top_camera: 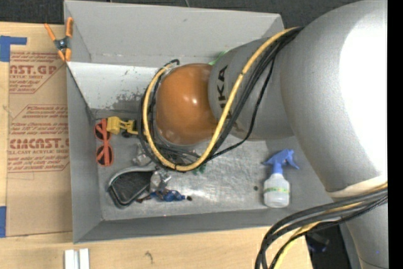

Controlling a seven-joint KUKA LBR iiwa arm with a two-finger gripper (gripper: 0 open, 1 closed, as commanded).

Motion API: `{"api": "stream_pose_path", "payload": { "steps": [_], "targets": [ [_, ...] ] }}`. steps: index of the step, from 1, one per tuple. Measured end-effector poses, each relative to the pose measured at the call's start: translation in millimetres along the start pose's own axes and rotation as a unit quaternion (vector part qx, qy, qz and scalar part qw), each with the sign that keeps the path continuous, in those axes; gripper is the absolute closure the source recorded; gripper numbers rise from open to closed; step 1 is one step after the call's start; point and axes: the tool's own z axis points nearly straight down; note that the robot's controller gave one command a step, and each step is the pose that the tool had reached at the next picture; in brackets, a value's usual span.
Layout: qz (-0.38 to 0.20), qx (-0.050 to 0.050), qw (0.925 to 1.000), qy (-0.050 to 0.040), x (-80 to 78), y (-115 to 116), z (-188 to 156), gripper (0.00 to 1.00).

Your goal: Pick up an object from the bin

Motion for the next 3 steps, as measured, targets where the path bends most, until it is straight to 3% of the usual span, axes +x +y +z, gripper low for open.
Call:
{"api": "stream_pose_path", "payload": {
  "steps": [3],
  "targets": [
    [0.000,0.000,1.0000,-0.0001,0.0,0.0,0.0,1.00]
  ]
}}
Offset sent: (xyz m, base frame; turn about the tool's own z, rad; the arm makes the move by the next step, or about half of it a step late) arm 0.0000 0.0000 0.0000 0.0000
